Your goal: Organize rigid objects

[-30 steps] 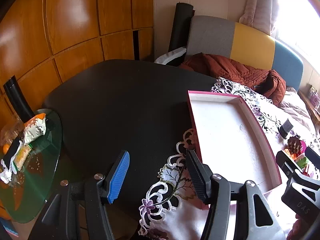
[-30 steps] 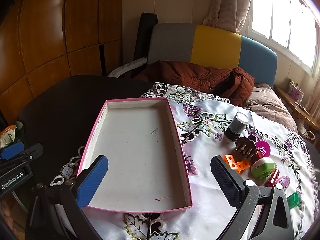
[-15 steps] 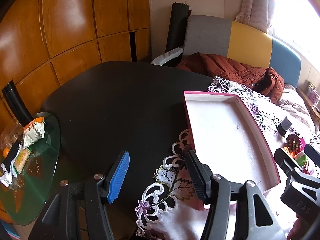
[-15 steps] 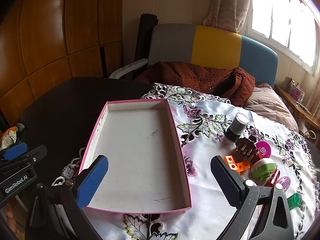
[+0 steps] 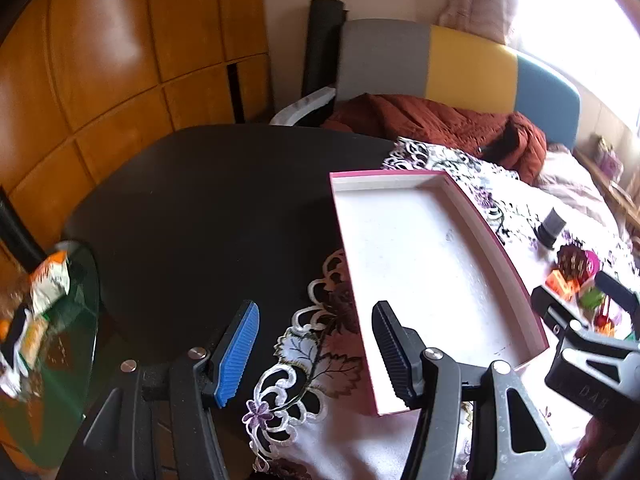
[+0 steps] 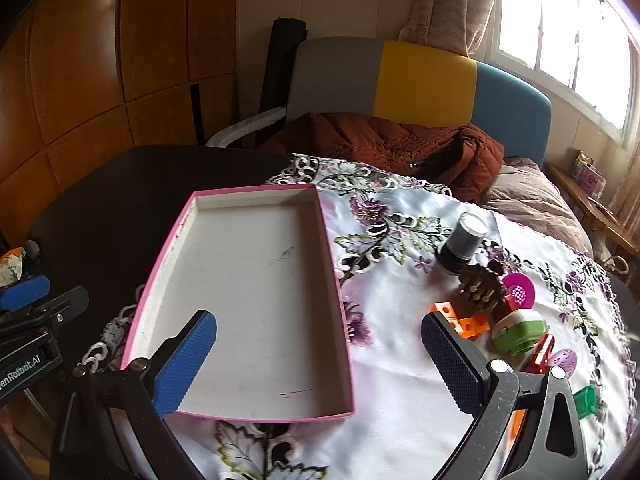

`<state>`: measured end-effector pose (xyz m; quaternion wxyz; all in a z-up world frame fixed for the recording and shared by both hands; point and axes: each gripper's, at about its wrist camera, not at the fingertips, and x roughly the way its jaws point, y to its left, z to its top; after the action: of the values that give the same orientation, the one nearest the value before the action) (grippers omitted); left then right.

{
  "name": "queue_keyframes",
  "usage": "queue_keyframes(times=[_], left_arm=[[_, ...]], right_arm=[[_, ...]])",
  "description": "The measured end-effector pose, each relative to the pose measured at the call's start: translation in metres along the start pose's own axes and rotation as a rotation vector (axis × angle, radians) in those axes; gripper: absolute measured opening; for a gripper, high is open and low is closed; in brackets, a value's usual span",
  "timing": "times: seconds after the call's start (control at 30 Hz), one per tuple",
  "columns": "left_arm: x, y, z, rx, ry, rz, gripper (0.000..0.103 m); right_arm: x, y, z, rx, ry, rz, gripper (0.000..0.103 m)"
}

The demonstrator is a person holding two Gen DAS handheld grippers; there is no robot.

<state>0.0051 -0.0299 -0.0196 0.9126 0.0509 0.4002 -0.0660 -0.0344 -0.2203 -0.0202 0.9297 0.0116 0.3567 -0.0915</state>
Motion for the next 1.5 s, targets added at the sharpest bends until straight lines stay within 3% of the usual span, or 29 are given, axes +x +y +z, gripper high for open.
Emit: queue_keyframes(times=[0.13, 0.47, 0.63, 0.87, 1.13, 1.5], left_arm=[[0.001, -0.018, 0.003, 0.070, -0.002, 0.009, 0.060], [0.009, -0.047, 0.006, 0.142, 0.016, -0.081, 0.060], [0.008, -0.060, 0.008, 0.156, 0.020, -0.153, 0.060], [0.009, -0.087, 0.010, 0.221, 0.029, -0.185, 0.060], [0.023, -0.121, 0.013, 0.254, 0.098, -0.256, 0.060], [0.045, -0.189, 0.037, 0.333, 0.153, -0.371, 0.060]], right_arm=[[0.002, -0.020, 0.000, -0.005, 0.002, -0.028, 0.103], [0.002, -0.097, 0.004, 0.026, 0.016, -0.136, 0.103], [0.001, -0.148, 0.010, 0.079, 0.011, -0.210, 0.103], [0.002, -0.215, 0.007, 0.189, -0.005, -0.293, 0.103], [0.000, -0.281, -0.007, 0.503, -0.030, -0.234, 0.103], [-0.001, -0.296, -0.014, 0.609, -0.011, -0.206, 0.103]])
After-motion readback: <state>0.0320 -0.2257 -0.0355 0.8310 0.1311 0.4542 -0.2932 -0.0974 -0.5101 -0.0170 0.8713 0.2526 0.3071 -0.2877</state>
